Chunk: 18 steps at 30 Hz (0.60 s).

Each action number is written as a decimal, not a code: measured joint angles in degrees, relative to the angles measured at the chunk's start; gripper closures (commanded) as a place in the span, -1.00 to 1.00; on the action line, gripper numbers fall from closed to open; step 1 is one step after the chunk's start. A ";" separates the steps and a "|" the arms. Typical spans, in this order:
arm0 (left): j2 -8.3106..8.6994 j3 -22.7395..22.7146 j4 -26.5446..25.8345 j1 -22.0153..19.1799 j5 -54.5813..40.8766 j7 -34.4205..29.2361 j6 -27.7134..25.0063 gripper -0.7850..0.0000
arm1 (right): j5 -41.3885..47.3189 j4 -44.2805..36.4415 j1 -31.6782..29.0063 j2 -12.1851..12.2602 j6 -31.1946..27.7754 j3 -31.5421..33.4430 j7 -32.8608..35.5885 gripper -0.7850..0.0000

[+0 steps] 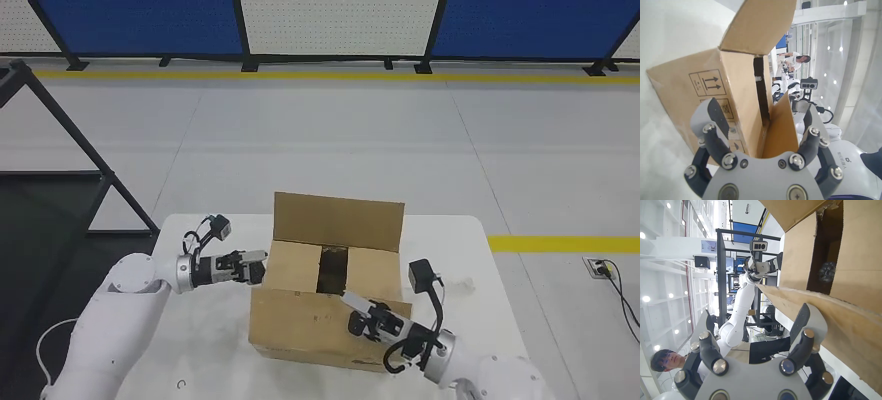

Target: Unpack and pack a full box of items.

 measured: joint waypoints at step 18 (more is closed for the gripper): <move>-1.32 0.05 10.31 -7.86 0.50 24.55 -19.45 -1.00 | 1.34 0.55 -0.51 0.50 -0.43 0.58 -1.63 -1.00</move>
